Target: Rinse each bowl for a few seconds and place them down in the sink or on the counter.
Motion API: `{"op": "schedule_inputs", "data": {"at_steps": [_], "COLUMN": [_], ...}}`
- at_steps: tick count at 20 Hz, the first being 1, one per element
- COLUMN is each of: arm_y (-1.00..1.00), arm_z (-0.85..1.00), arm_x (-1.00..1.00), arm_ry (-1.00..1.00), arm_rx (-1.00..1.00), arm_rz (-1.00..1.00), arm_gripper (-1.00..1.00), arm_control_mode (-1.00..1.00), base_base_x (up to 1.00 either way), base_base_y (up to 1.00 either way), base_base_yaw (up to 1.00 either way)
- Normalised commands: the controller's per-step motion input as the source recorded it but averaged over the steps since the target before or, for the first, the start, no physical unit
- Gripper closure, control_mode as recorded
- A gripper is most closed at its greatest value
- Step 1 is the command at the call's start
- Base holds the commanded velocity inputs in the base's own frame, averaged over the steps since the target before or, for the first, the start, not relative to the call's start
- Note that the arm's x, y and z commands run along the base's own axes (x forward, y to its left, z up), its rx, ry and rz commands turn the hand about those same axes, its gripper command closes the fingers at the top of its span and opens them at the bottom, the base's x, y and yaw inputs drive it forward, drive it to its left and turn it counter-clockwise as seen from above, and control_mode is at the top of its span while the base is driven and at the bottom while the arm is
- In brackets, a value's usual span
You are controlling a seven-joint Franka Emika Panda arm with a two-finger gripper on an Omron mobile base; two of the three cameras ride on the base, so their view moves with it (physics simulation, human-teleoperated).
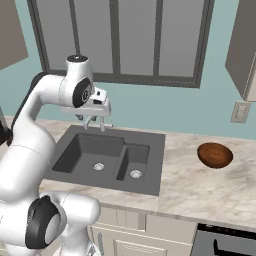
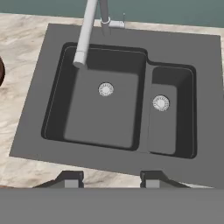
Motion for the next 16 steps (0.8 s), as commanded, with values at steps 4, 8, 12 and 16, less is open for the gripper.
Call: {"op": "schedule_inputs", "data": {"at_steps": [4,8,12,16], "arm_y": [0.0,0.0,0.0,0.0], "arm_z": [0.0,0.0,0.03,0.04], "arm_x": [-0.03,-0.14,-0.25,-0.25], "arm_ry": [-0.03,-0.07,-0.11,-0.13], "arm_rx": [0.0,0.0,0.0,-0.01], "arm_rz": [0.0,0.0,0.0,0.0], "arm_gripper": [-1.0,-1.0,-1.0,-1.0], "arm_control_mode": [-1.0,-1.0,-1.0,-1.0], "base_base_x": [0.0,0.0,0.0,0.0], "base_base_y": [0.0,0.0,0.0,0.0], "base_base_yaw": [0.0,0.0,0.0,0.0]}}
